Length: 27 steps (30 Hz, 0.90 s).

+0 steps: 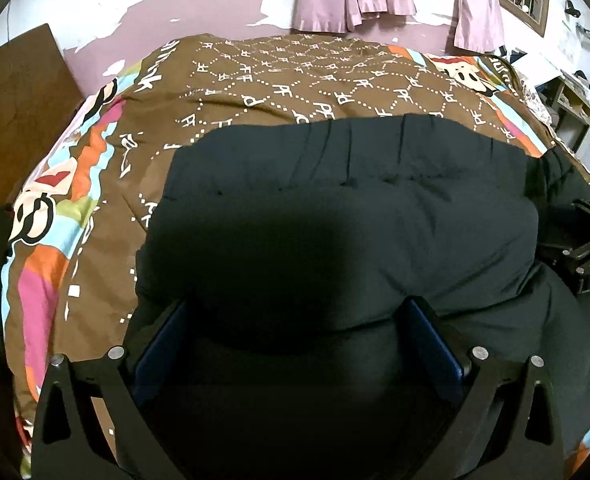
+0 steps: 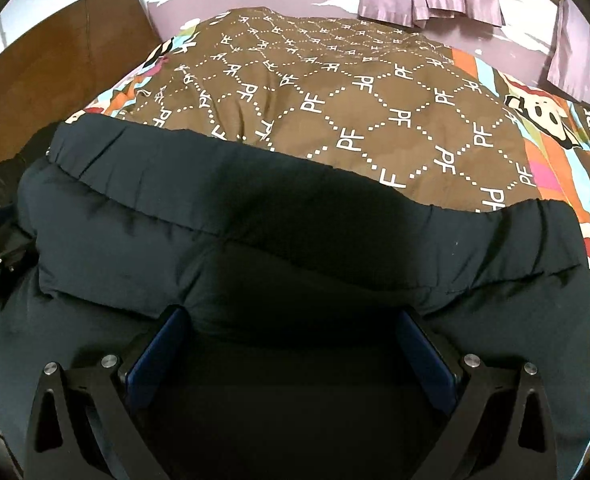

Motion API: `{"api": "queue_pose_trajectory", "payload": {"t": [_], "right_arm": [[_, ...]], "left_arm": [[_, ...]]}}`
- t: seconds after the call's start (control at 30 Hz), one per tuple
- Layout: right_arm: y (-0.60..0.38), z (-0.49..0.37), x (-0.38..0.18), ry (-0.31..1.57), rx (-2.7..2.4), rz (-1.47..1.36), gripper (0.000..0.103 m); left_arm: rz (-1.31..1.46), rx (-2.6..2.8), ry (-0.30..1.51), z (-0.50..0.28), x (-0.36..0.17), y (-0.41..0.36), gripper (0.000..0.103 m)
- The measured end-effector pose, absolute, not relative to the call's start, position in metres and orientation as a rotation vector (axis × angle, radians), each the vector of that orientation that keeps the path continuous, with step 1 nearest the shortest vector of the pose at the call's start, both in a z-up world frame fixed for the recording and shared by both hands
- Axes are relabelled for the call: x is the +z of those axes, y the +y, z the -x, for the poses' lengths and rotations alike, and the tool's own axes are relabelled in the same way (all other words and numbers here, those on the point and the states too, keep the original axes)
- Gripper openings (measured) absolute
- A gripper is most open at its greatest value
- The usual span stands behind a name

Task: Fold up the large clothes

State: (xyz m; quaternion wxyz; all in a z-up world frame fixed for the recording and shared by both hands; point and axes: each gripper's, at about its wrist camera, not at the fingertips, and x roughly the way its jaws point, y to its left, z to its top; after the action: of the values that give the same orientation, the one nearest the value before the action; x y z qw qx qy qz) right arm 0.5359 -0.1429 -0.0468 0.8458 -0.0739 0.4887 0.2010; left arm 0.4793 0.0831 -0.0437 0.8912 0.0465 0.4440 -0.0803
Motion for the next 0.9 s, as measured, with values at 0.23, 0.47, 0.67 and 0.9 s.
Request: {"api": "queue_pose_trajectory", "payload": {"t": [0.23, 0.47, 0.67, 0.9], "right_arm": [[-0.142, -0.532, -0.053, 1.012, 0.423, 0.159, 0.103], [-0.143, -0.531, -0.055, 1.004, 0.423, 0.157, 0.103], [-0.142, -0.529, -0.056, 0.996, 0.419, 0.163, 0.103], [-0.142, -0.529, -0.057, 0.991, 0.420, 0.167, 0.103]], "left_arm": [[-0.090, -0.196, 0.963, -0.483, -0.049, 0.084, 0.103], [-0.098, -0.192, 0.967, -0.484, -0.055, 0.081, 0.103], [-0.104, -0.191, 0.972, -0.484, -0.058, 0.081, 0.103], [-0.104, -0.193, 0.962, -0.482, -0.061, 0.080, 0.103]]}}
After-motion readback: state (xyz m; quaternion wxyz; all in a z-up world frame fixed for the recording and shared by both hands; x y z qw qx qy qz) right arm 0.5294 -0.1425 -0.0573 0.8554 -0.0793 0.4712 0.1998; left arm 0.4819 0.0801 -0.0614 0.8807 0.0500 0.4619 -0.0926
